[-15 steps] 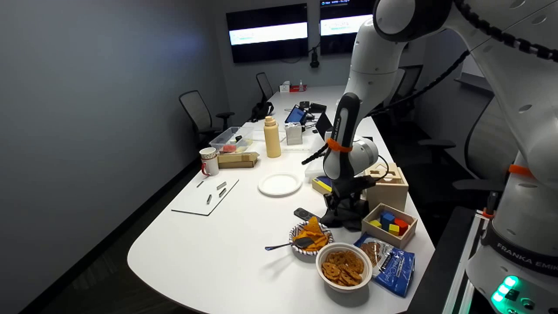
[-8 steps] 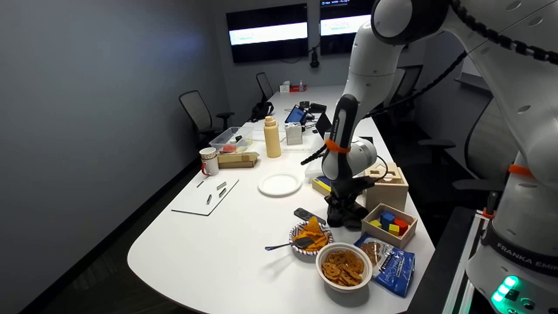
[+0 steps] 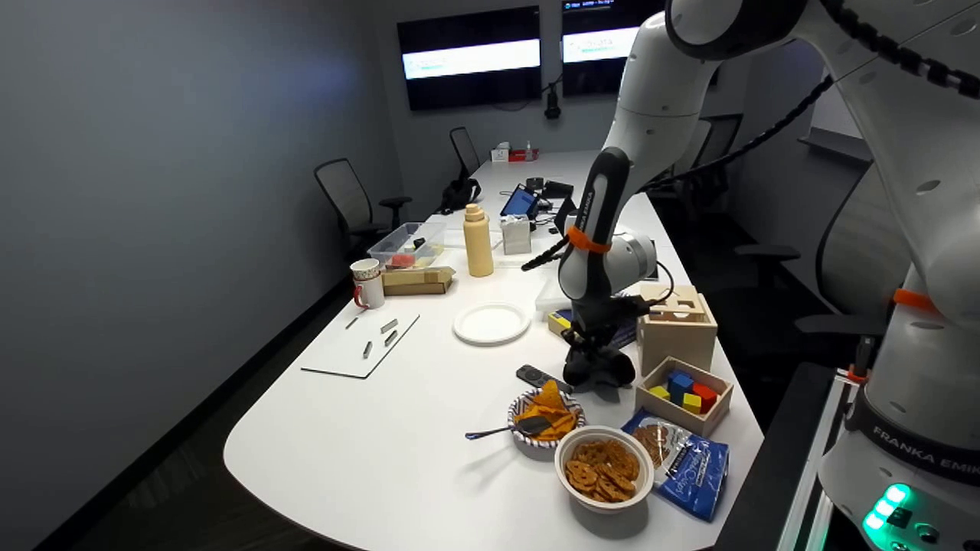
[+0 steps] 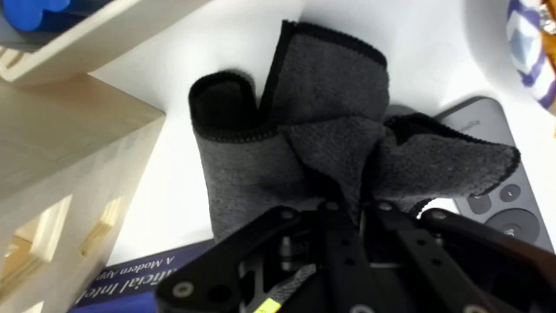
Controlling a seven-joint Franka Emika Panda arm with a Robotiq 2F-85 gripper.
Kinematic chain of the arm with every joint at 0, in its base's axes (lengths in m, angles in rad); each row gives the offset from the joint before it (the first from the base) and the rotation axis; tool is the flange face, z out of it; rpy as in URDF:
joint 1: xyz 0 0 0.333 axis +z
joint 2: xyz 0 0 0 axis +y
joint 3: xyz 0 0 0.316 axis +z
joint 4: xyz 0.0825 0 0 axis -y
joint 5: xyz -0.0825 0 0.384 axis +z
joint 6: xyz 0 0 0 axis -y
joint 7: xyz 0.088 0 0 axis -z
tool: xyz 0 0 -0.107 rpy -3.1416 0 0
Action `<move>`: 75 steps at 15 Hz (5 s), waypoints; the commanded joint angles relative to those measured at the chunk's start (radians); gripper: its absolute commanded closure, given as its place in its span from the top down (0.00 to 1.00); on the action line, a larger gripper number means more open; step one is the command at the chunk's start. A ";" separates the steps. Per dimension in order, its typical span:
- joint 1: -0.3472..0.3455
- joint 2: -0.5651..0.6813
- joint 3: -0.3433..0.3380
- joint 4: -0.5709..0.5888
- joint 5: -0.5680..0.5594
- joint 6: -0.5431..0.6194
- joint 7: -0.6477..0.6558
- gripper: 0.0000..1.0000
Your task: Wipe the table with the black cloth
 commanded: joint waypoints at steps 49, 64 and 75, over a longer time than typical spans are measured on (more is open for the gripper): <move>-0.148 0.191 0.118 0.457 0.140 -0.400 -0.183 0.02; -0.118 -0.010 0.046 0.157 0.141 -0.387 -0.164 0.02; -0.117 0.074 0.150 0.241 0.163 -0.401 -0.221 0.02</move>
